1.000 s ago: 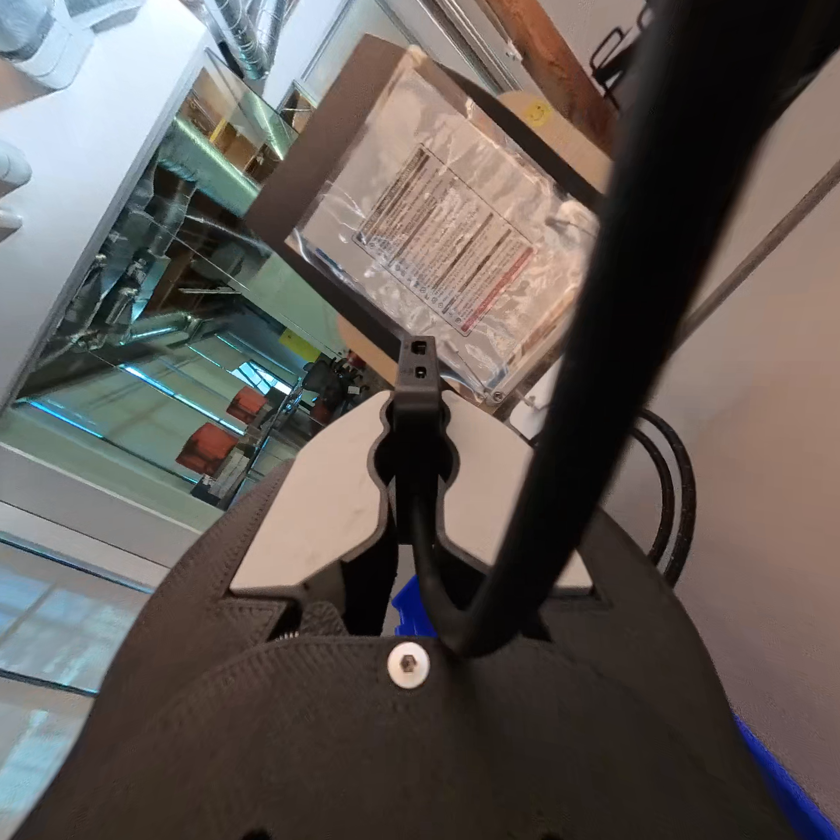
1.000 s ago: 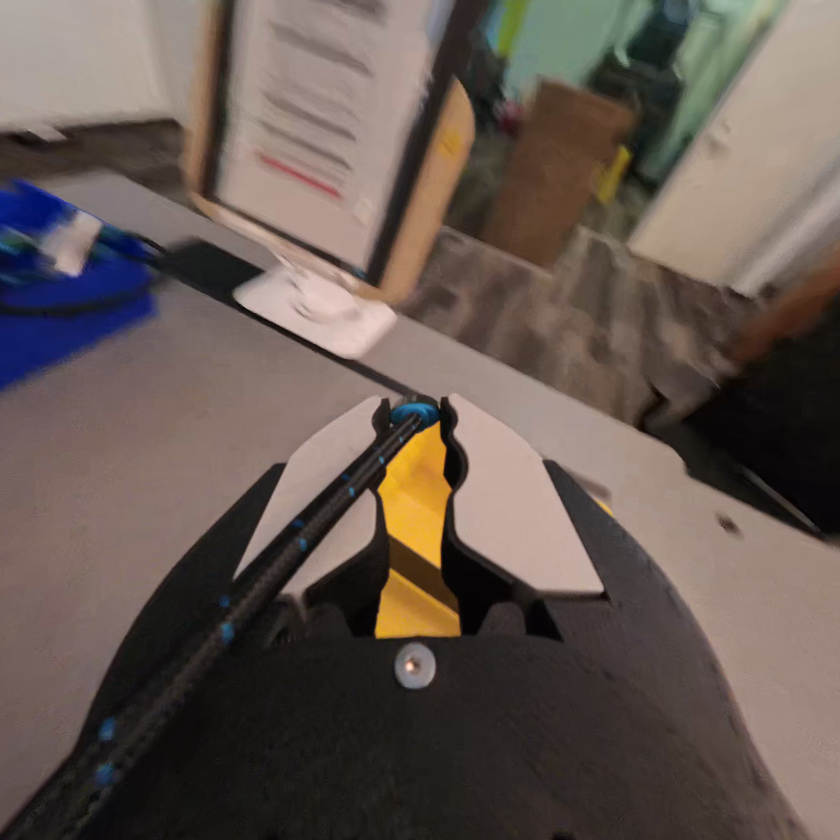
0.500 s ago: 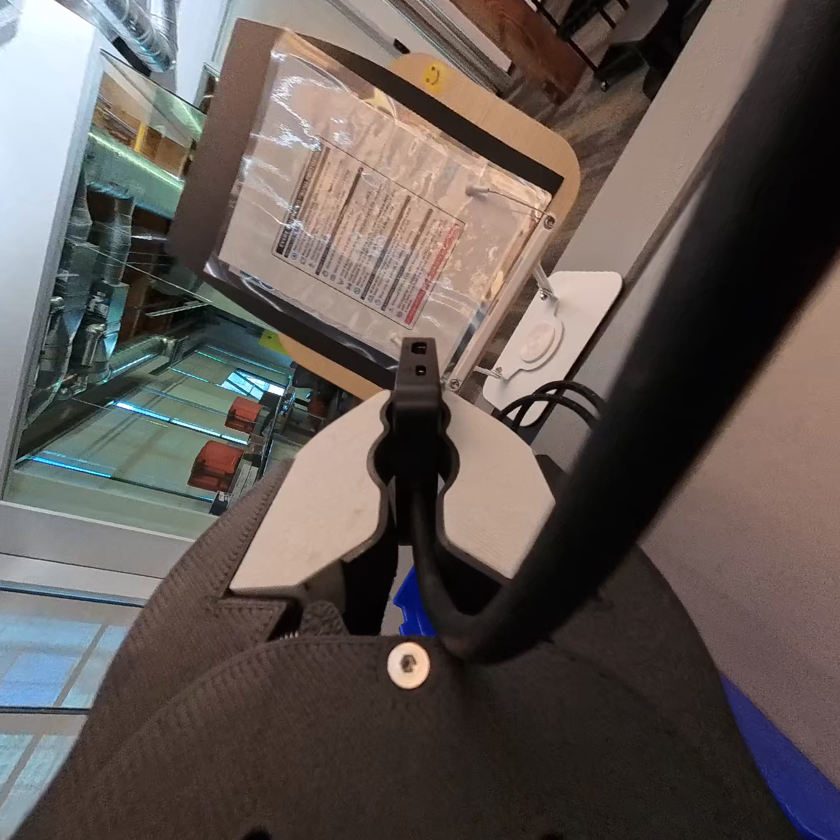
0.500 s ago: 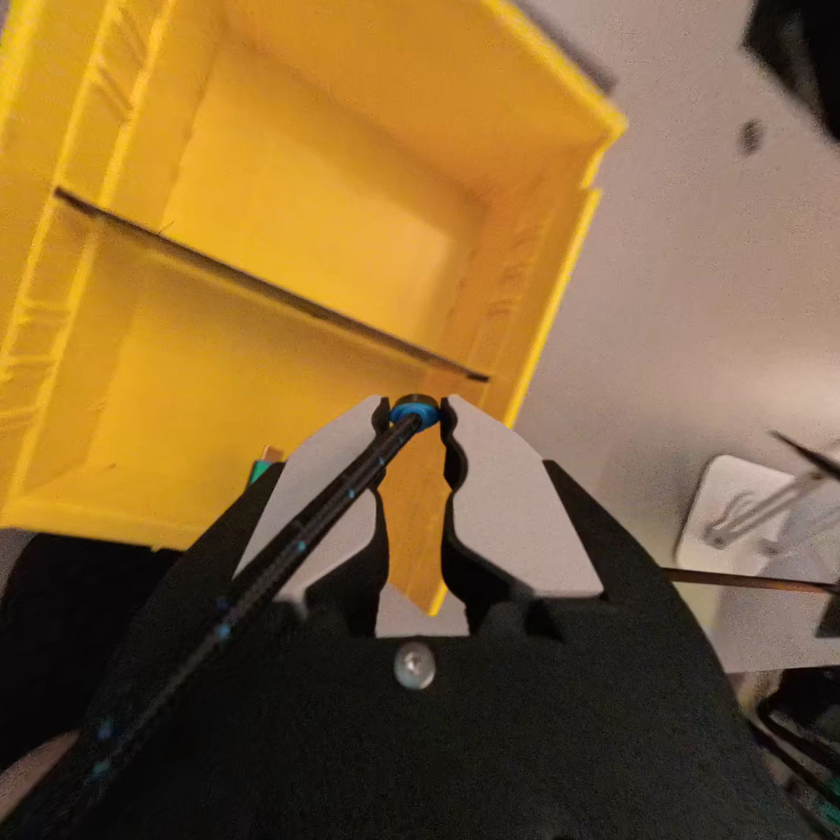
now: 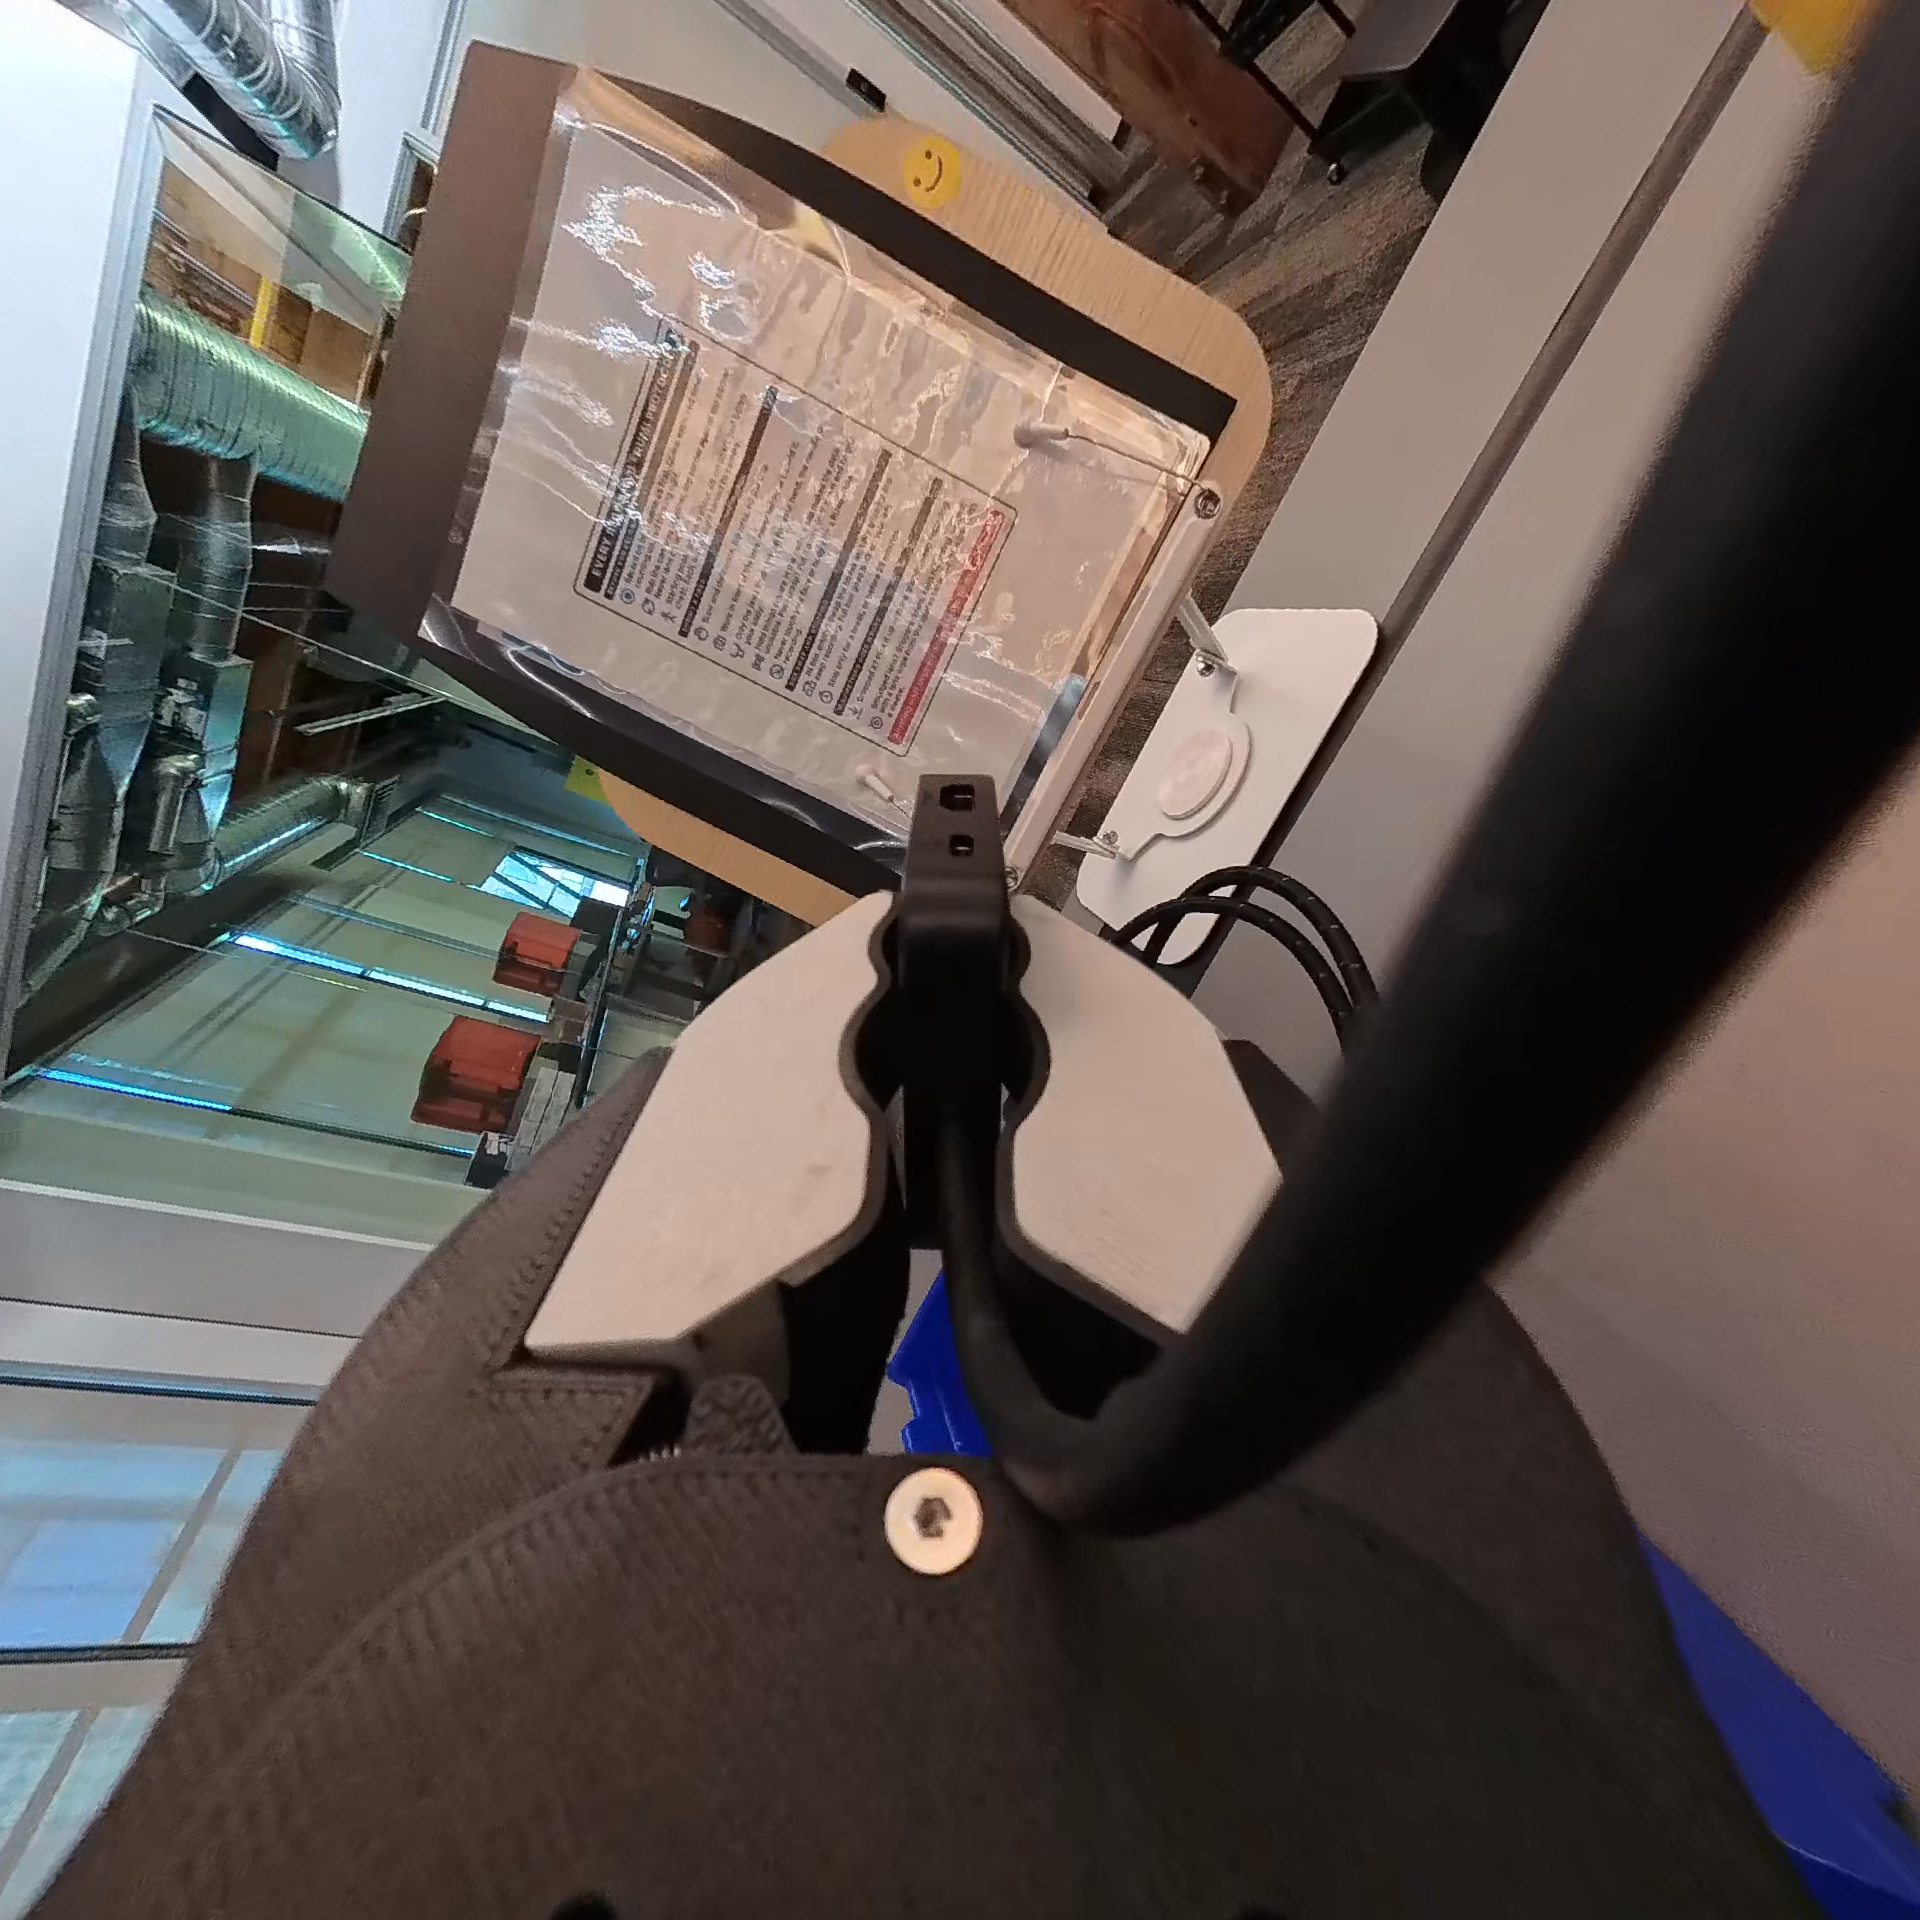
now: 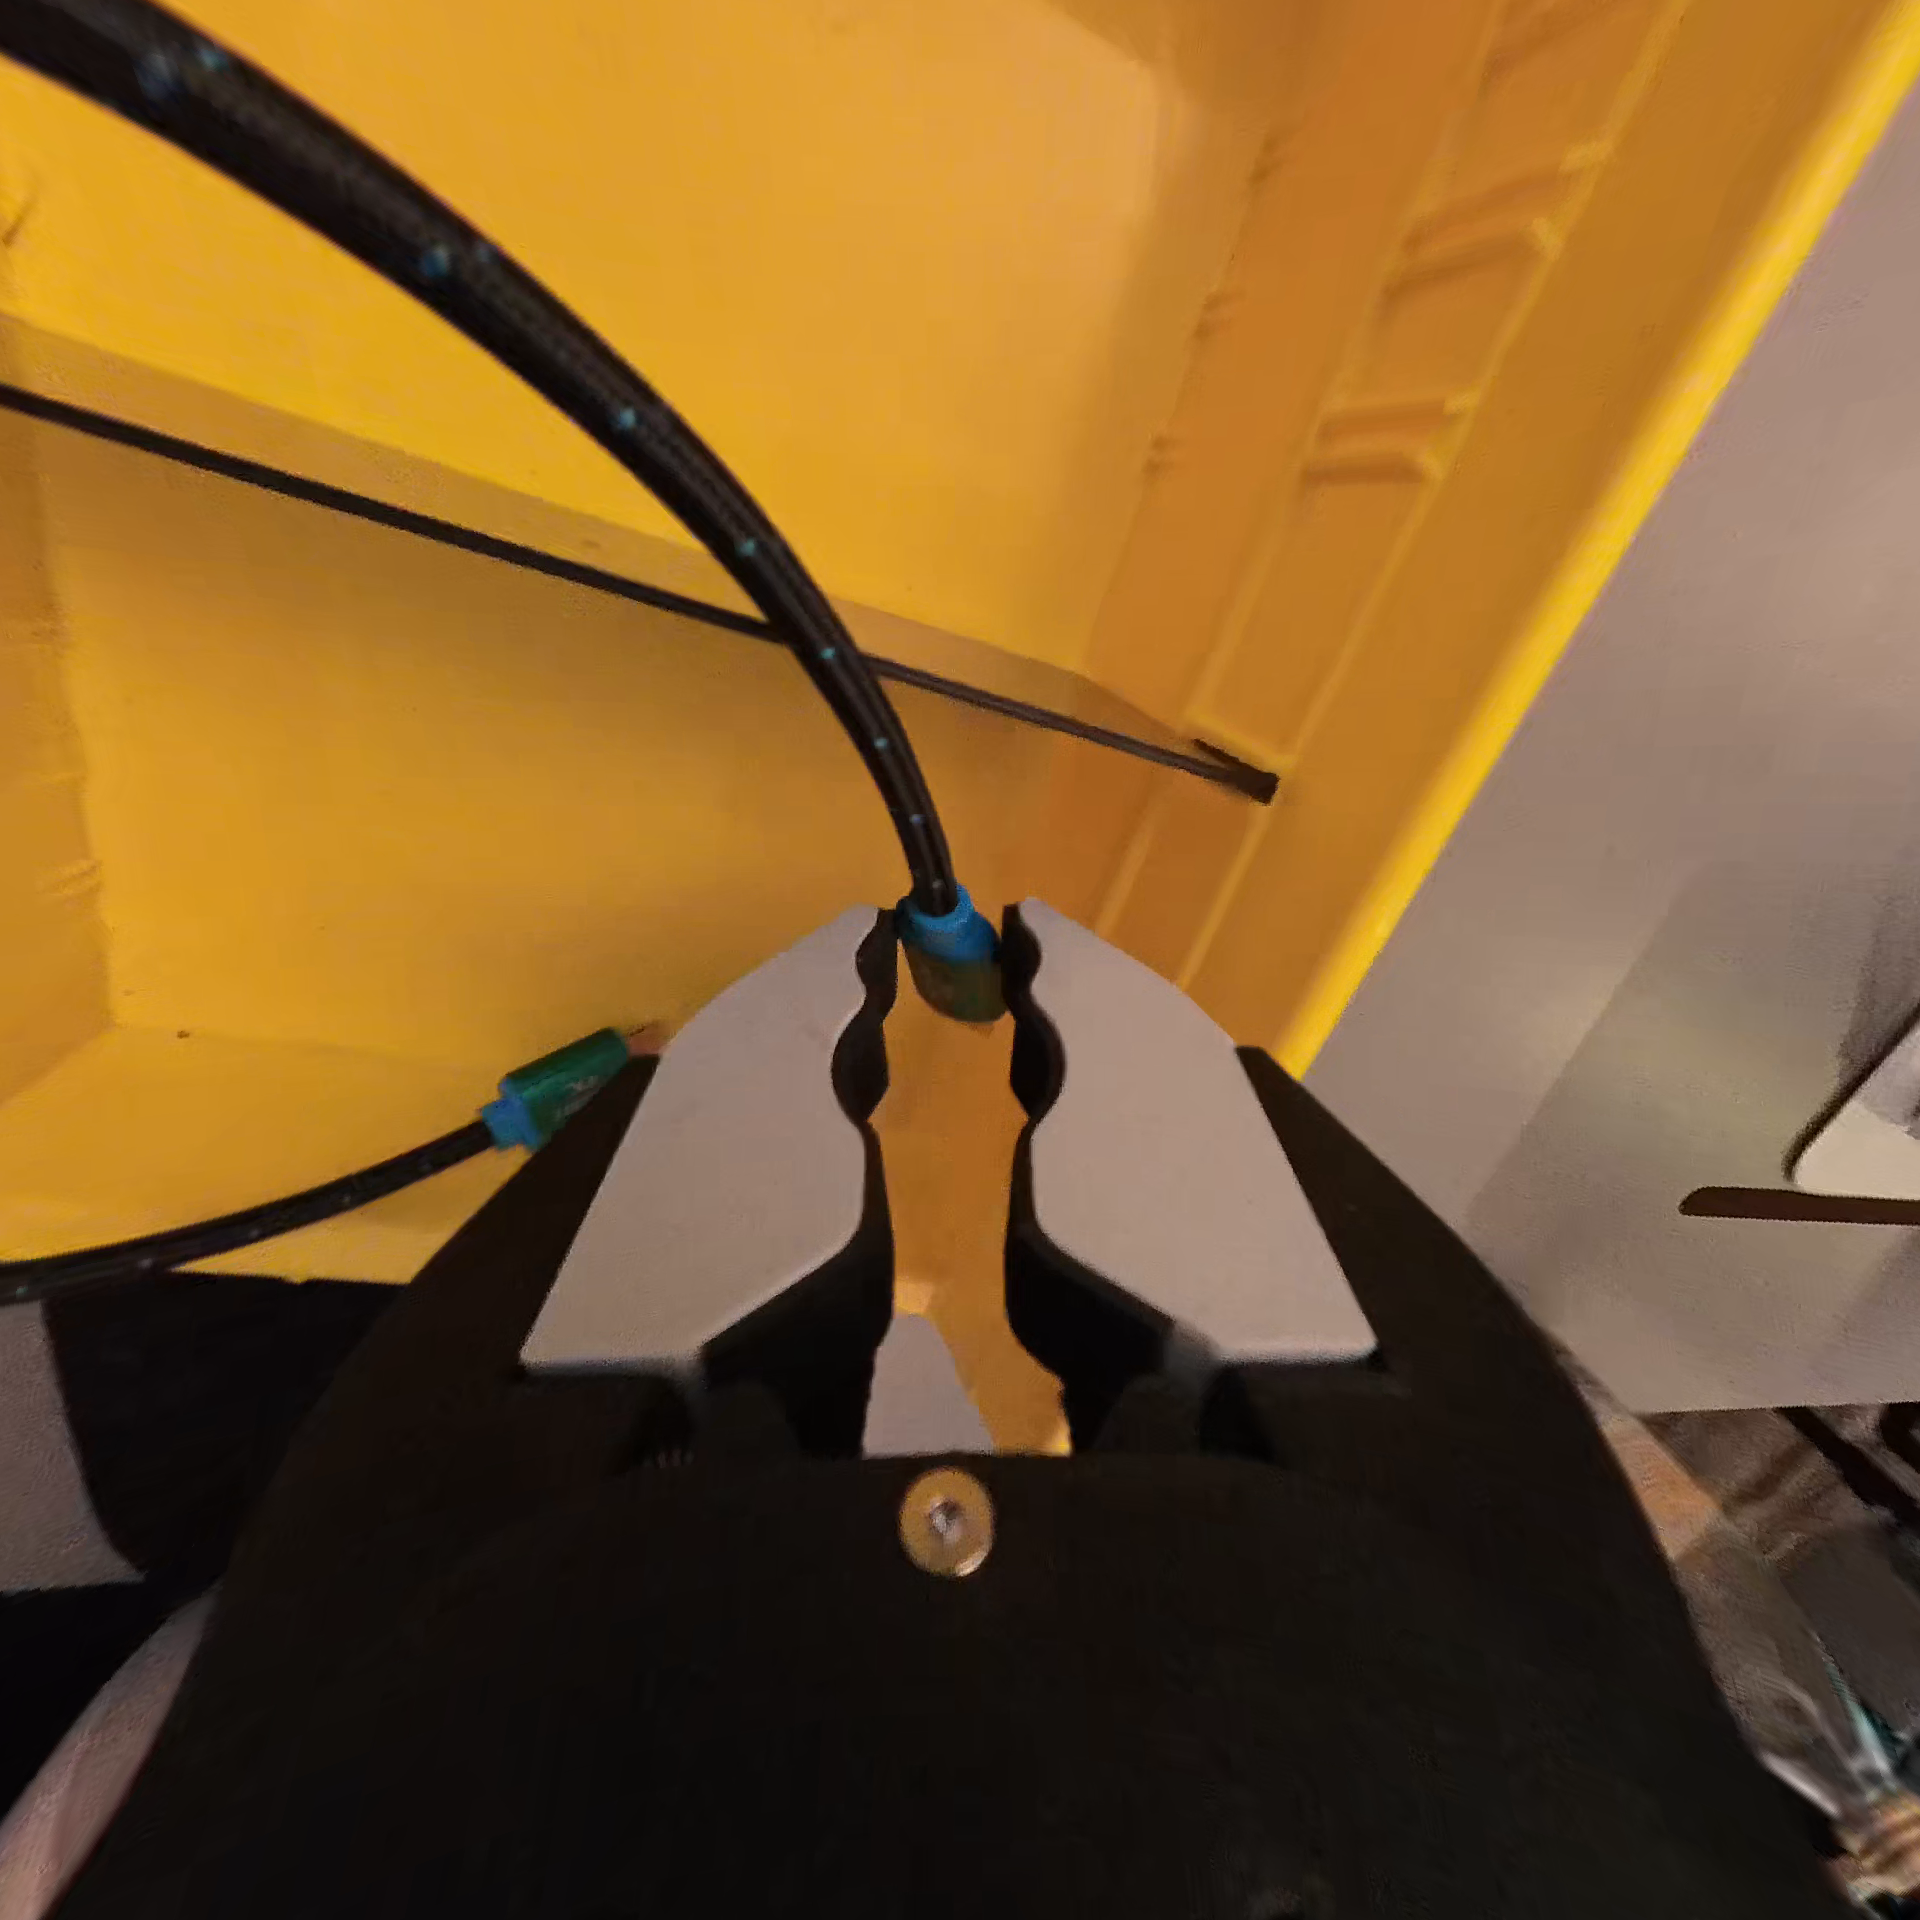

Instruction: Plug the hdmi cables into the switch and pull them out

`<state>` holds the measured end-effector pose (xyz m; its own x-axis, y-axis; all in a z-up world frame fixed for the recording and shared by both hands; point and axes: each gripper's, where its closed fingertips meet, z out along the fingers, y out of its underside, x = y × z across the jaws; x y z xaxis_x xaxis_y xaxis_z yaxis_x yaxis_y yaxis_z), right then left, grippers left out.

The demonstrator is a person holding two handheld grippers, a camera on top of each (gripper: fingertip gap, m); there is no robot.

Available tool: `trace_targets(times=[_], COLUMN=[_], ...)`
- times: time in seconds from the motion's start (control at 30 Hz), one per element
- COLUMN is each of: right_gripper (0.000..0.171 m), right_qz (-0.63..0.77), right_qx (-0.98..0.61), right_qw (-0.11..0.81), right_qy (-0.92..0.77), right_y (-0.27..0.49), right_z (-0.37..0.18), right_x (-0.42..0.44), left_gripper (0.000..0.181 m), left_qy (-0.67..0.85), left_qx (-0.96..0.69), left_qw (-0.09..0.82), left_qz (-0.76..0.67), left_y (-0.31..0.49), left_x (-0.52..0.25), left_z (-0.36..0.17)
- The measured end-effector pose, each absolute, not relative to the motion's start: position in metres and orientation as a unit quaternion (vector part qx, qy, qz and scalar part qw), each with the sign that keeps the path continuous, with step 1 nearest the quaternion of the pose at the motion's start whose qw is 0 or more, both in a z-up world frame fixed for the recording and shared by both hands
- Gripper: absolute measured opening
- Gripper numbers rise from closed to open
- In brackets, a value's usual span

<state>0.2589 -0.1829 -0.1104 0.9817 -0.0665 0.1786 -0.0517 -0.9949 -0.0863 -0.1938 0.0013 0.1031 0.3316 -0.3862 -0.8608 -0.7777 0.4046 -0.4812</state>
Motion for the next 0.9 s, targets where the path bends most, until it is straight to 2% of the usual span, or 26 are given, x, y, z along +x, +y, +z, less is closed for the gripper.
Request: trace_targets(times=[0.33, 0.43, 0.7, 0.83, 0.9], right_gripper=[0.018, 0.017, 0.015, 0.013, 0.011], right_qz=[-0.217, -0.211, -0.12, 0.012, 0.025], right_qx=[-0.964, -0.963, -0.957, -0.976, -0.975], right_qw=[0.14, 0.147, 0.115, 0.019, -0.008], right_qy=[-0.063, -0.076, -0.238, -0.219, -0.222], right_y=[-0.183, -0.195, -0.215, -0.232, -0.229], right_z=[-0.061, -0.053, -0.079, -0.115, -0.126], right_x=[0.288, 0.282, 0.235, 0.206, 0.206], left_gripper=[0.014, 0.014, 0.014, 0.013, 0.013], left_qy=[0.553, 0.553, 0.554, 0.558, 0.559], left_qx=[-0.518, -0.517, -0.511, -0.508, -0.507], left_qw=[0.632, 0.634, 0.637, 0.636, 0.635], left_qz=[0.16, 0.161, 0.161, 0.163, 0.164], left_y=[0.0, -0.001, -0.006, -0.007, -0.008], left_x=[-0.195, -0.195, -0.192, -0.19, -0.189], left_z=[0.107, 0.108, 0.11, 0.109, 0.109])
